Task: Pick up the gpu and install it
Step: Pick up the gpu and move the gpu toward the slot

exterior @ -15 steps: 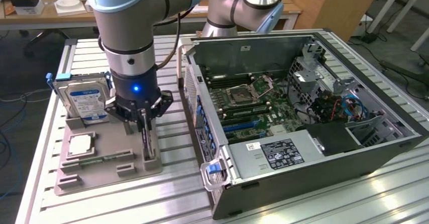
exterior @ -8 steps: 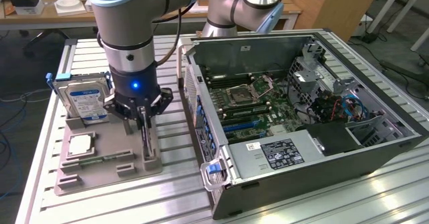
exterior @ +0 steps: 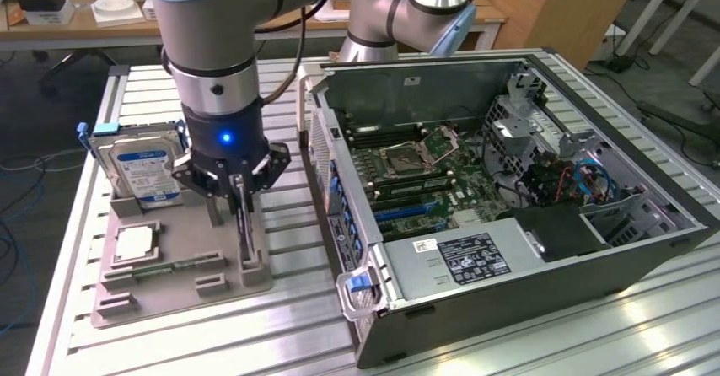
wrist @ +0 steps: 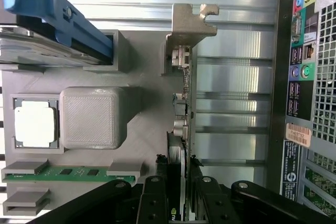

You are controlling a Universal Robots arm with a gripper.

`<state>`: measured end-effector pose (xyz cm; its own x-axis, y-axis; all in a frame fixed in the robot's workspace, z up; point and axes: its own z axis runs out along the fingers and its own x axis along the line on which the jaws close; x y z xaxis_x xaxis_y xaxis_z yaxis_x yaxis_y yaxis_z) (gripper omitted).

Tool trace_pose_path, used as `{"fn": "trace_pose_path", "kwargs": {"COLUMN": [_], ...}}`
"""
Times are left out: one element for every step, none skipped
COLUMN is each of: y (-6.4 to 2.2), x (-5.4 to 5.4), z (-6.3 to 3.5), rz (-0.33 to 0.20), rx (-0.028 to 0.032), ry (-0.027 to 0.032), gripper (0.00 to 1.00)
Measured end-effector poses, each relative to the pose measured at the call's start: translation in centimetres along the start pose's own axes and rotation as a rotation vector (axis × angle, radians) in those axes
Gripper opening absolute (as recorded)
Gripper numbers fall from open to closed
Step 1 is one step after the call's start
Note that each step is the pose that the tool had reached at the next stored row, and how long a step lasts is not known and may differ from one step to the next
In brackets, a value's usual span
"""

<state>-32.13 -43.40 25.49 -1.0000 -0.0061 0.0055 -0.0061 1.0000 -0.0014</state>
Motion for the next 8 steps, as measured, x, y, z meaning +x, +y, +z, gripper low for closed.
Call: {"fn": "trace_pose_path", "kwargs": {"y": [0.00,0.00,0.00,0.00,0.00,0.00,0.00,0.00], "x": [0.00,0.01,0.01,0.01,0.01,0.02,0.02,0.02], "z": [-0.08,-0.16,-0.24,-0.34,-0.43,-0.54,-0.63,-0.71], "rz": [0.000,0.000,0.000,0.000,0.000,0.000,0.000,0.000], "rx": [-0.0001,-0.0001,-0.0001,0.0000,0.0000,0.0000,0.0000,-0.0001], "ry": [0.0001,0.0000,0.0000,0.0000,-0.0001,0.0000,0.0000,-0.0001], "gripper": [0.26,0.26,0.26,0.26,0.26,0.26,0.26,0.26]}}
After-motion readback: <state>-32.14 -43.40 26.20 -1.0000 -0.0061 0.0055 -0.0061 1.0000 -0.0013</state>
